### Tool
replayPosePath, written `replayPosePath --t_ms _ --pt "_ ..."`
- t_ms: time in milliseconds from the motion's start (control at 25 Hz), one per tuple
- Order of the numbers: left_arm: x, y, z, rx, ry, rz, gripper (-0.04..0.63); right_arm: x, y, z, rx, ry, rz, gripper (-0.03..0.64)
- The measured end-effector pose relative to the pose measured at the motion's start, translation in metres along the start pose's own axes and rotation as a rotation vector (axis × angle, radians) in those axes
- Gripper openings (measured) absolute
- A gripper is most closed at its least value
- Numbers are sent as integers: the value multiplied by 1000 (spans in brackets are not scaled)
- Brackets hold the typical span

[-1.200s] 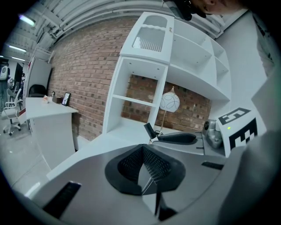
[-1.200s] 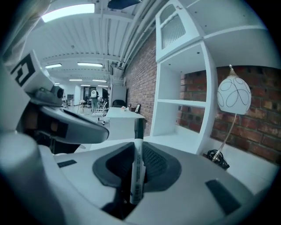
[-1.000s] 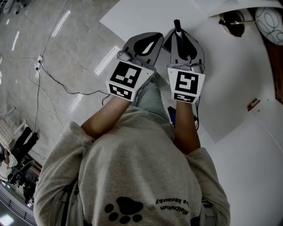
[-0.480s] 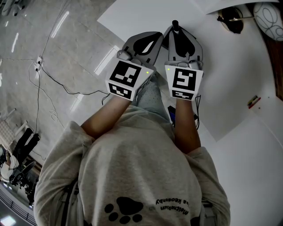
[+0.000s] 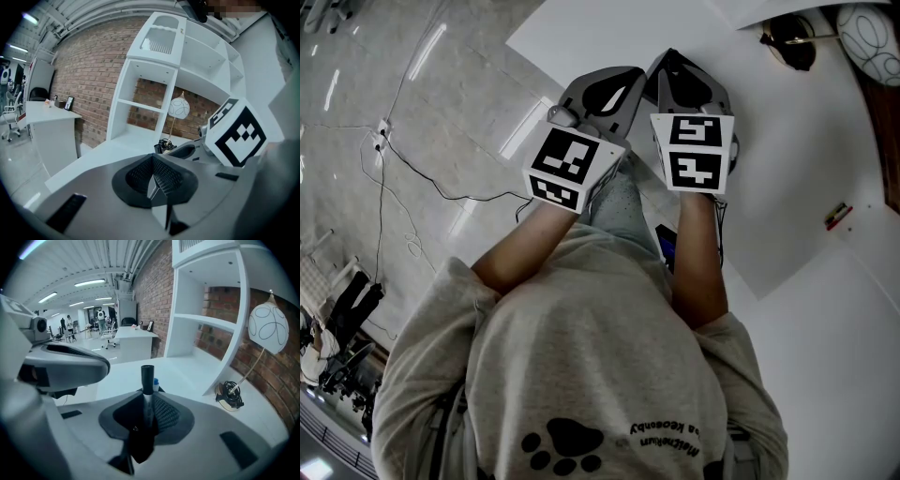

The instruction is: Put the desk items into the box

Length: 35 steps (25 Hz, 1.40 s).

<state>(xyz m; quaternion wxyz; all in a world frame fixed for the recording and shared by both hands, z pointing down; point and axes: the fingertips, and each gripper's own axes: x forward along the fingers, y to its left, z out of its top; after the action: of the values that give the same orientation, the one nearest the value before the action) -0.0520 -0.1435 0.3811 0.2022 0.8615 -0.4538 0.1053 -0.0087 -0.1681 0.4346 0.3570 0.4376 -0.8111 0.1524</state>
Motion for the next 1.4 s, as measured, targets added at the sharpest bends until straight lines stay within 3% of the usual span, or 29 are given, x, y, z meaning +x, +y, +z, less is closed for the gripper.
replayPosePath --t_ms 400,640,960,1400 --pt "-1 0 2 -6 -4 3 8 3 5 -3 49 89 50 87" --pt "-4 -4 9 1 -16 -5 8 -14 1 8 86 -10 37 89" --pt "-5 -25 20 24 -15 -46 8 -48 -13 11 137 -137 -51 67" --pt "-11 -49 25 68 8 -90 8 -83 -29 9 212 -217 -136 17"
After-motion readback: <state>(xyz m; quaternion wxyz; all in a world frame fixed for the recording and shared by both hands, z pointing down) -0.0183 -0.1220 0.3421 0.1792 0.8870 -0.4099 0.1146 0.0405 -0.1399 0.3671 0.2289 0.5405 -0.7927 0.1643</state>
